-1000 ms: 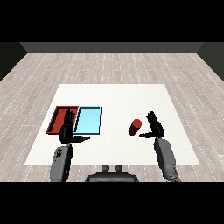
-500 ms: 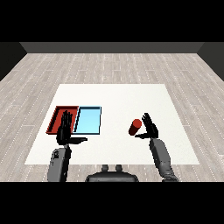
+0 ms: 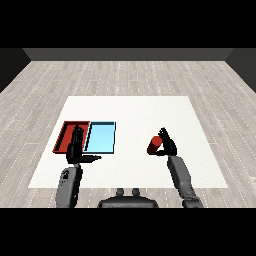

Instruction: Pick the red can and put it in the red box

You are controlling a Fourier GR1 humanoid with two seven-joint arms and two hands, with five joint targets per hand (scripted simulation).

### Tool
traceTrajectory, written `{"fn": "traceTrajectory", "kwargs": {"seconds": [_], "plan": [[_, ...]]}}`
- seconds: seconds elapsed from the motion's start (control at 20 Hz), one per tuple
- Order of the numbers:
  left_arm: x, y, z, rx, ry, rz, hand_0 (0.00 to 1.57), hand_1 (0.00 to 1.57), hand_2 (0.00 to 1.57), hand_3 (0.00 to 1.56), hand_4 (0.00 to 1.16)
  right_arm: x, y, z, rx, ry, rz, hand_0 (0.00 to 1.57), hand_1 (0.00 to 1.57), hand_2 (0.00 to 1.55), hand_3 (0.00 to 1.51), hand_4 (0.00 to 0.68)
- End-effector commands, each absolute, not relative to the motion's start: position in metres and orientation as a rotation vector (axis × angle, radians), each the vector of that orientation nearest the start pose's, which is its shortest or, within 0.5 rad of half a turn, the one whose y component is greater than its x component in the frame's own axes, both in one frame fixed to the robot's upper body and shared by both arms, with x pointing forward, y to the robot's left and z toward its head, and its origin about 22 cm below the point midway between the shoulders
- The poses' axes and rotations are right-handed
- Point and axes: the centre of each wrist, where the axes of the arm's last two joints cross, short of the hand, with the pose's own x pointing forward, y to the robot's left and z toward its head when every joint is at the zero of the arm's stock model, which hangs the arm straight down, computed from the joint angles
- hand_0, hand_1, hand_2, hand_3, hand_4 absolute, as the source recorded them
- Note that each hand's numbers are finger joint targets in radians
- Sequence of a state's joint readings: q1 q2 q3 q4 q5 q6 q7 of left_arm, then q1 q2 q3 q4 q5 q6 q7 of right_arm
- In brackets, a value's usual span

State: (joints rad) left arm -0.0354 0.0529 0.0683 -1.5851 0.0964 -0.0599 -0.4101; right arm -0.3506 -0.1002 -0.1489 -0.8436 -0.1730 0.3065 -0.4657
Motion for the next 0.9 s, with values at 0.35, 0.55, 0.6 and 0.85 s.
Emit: {"fn": "traceTrajectory", "kwargs": {"seconds": [0.35, 0.55, 0.6, 0.85], "plan": [[0.248, 0.262, 0.017, -0.034, -2.051, 0.031, 0.0, 0.0, 0.0, 0.0, 0.0, 0.328, -0.239, -0.079, 0.372, -1.651, -0.028, 0.0, 0.0, 0.0, 0.0, 0.0], [0.248, 0.251, 0.017, -0.023, -2.048, 0.035, 0.0, 0.0, 0.0, 0.0, 0.0, 0.311, -0.245, -0.079, 0.368, -1.63, -0.015, 0.0, 0.0, 0.0, 0.0, 0.0], [0.253, 0.243, 0.02, -0.04, -2.035, 0.047, 0.0, 0.0, 0.0, 0.0, 0.0, 0.315, -0.235, -0.096, 0.359, -1.625, -0.027, 0.0, 0.0, 0.0, 0.0, 0.0], [0.244, 0.237, 0.02, -0.033, -2.048, 0.046, 0.0, 0.0, 0.0, 0.0, 0.0, 0.334, -0.219, -0.079, 0.367, -1.607, -0.016, 0.0, 0.0, 0.0, 0.0, 0.0]]}}
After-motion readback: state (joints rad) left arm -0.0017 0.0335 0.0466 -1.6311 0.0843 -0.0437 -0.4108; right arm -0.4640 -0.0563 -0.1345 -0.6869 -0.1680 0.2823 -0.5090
